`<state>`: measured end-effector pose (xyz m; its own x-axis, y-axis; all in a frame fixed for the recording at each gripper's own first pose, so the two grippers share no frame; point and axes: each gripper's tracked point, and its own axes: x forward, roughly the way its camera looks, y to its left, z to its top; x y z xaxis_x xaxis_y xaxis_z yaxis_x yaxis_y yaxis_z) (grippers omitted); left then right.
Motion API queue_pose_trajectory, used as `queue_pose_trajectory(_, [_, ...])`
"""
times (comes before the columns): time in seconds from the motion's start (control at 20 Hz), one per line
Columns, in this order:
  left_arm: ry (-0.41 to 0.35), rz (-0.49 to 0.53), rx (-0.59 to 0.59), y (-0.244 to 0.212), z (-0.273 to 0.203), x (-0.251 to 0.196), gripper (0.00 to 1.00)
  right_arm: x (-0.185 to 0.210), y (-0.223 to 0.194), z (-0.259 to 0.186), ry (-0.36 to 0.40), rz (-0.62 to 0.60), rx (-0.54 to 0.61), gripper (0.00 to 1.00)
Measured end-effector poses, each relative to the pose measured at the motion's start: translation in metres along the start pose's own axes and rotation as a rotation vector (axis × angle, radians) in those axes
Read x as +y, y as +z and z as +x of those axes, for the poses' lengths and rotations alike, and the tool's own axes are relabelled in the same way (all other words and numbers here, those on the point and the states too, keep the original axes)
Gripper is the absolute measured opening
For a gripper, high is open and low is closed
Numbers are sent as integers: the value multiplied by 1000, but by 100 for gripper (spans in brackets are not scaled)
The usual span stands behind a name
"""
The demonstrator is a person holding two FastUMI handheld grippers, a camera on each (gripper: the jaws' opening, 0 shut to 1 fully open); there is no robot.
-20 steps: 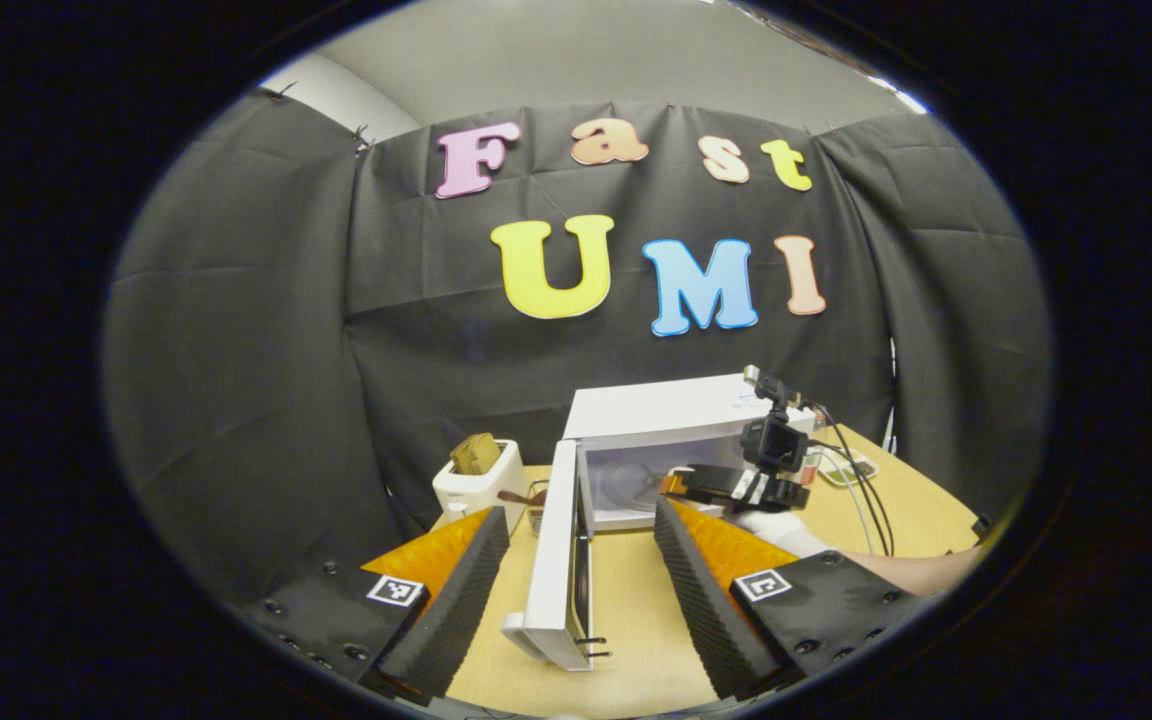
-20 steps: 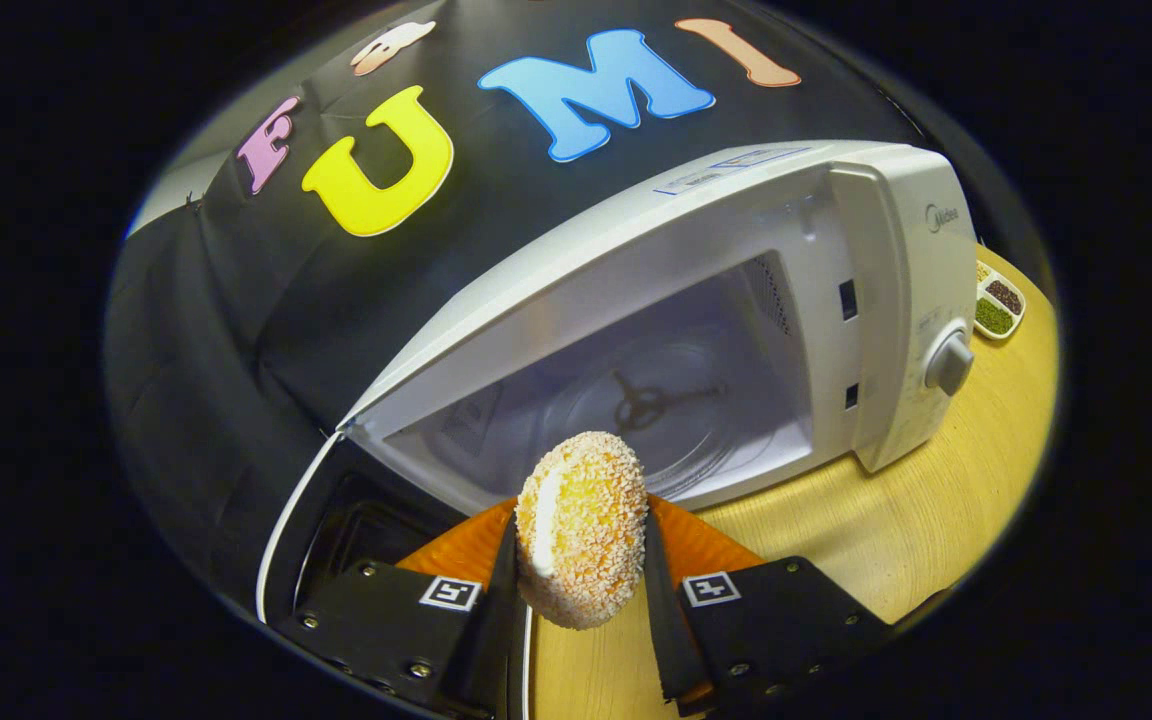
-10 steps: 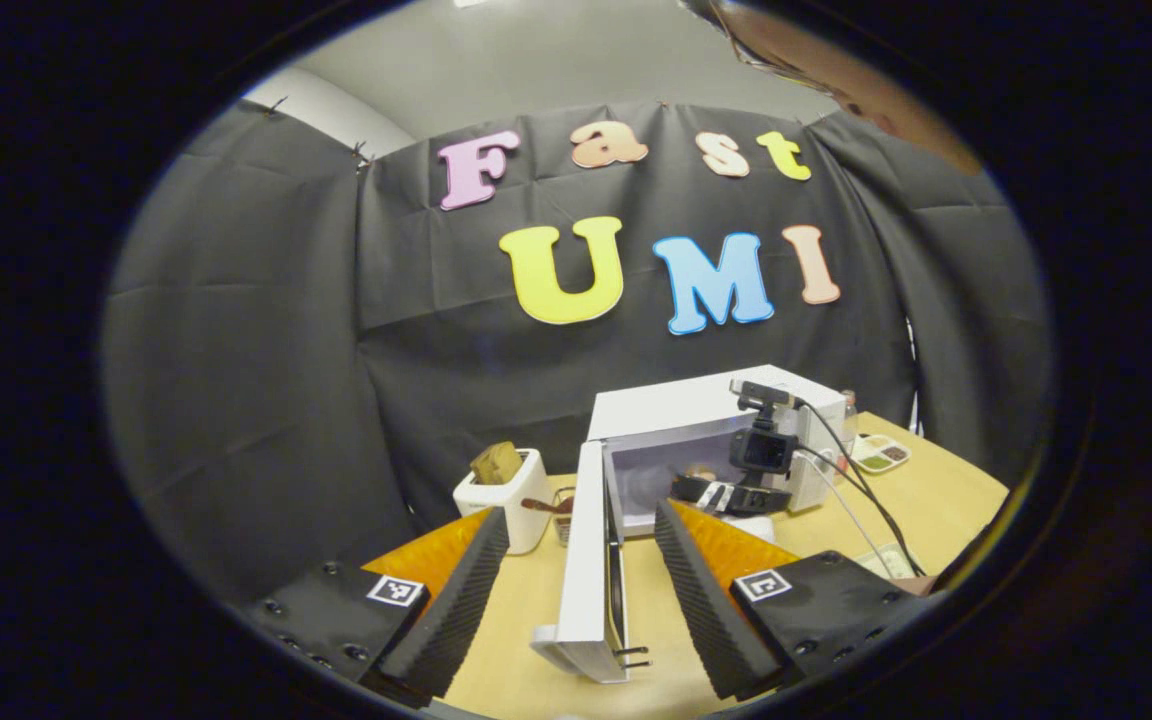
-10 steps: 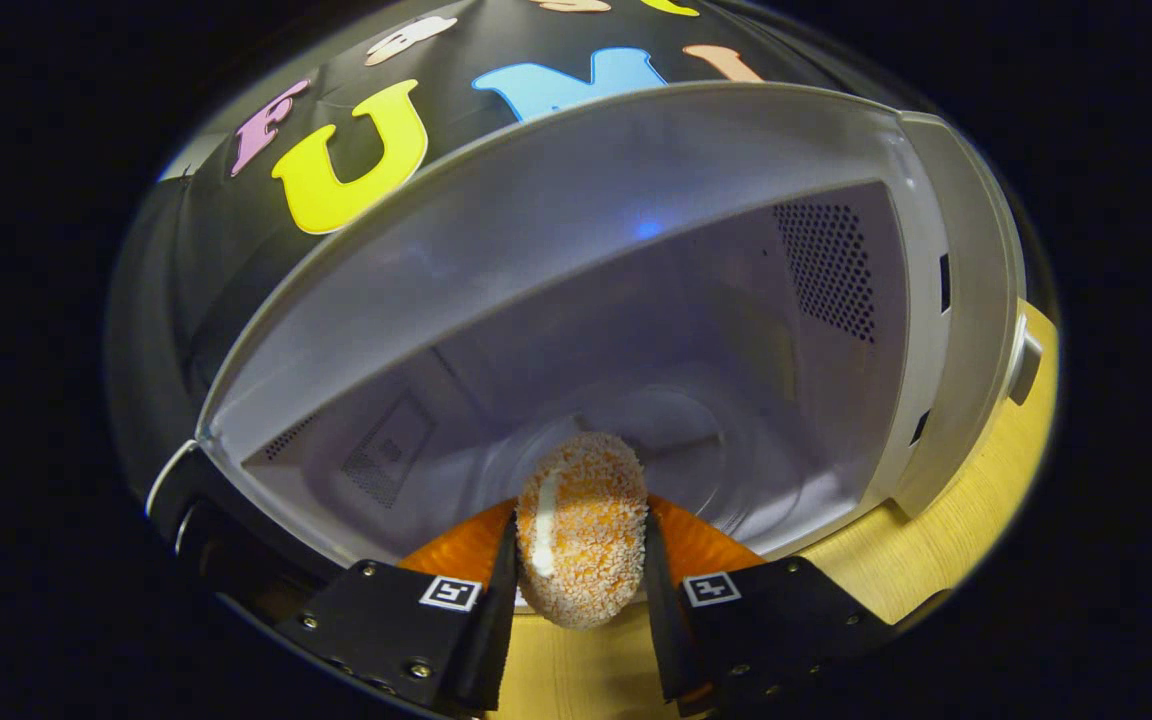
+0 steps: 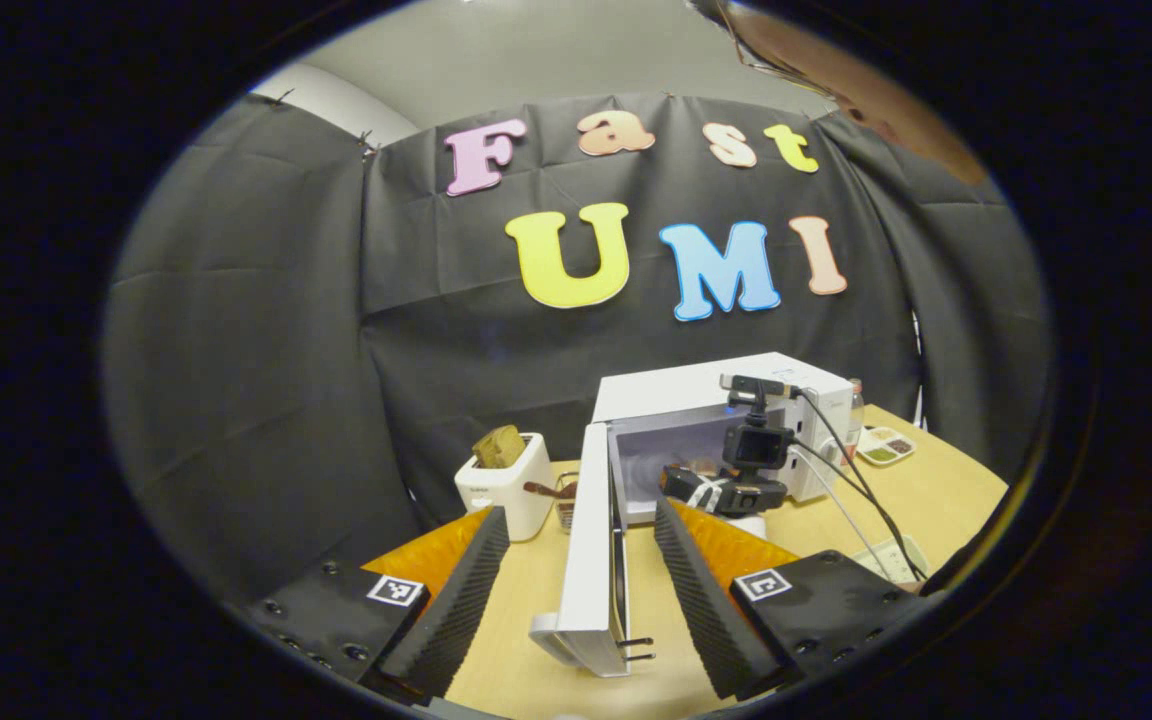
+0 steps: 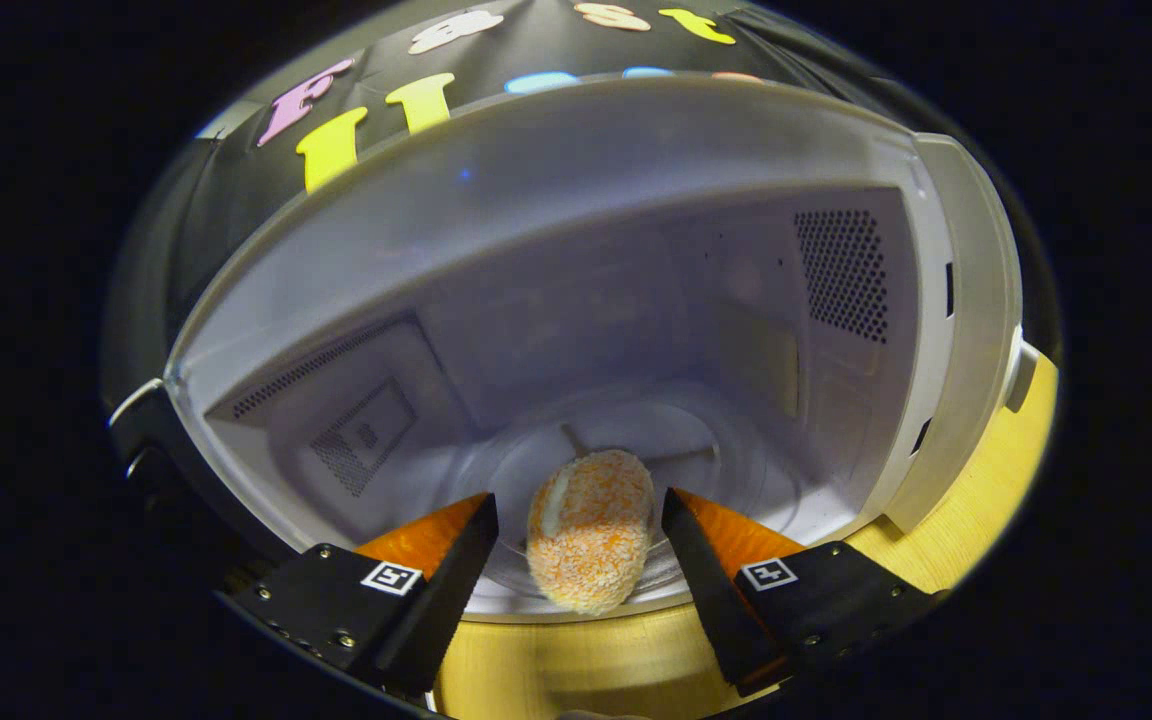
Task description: Open the microwave oven with the left hand, put the food in, and close the microwave oven.
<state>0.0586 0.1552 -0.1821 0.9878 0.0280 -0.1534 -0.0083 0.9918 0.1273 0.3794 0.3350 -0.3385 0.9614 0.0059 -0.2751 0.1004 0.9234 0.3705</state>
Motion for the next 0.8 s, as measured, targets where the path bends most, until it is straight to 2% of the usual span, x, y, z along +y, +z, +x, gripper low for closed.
queue_pose_trajectory(0.25, [32,-1,-40,15,-4,18,97,4,23,-39,54,-12,22,100])
queue_pose_trajectory(0.3, [37,-8,-40,17,-5,20,97,4,32,-51,60,-48,12,100])
queue_pose_trajectory(0.4, [46,-16,-49,25,-6,23,98,-2,60,-77,70,-110,-32,99])
queue_pose_trajectory(0.55, [45,-13,-107,48,-15,26,99,-6,95,-112,115,-136,-38,99])
queue_pose_trajectory(0.75, [90,4,-123,53,-21,42,99,-27,159,-167,128,-244,-101,99])
queue_pose_trajectory(0.8, [97,15,-127,54,-24,45,95,-35,173,-181,128,-269,-106,99])
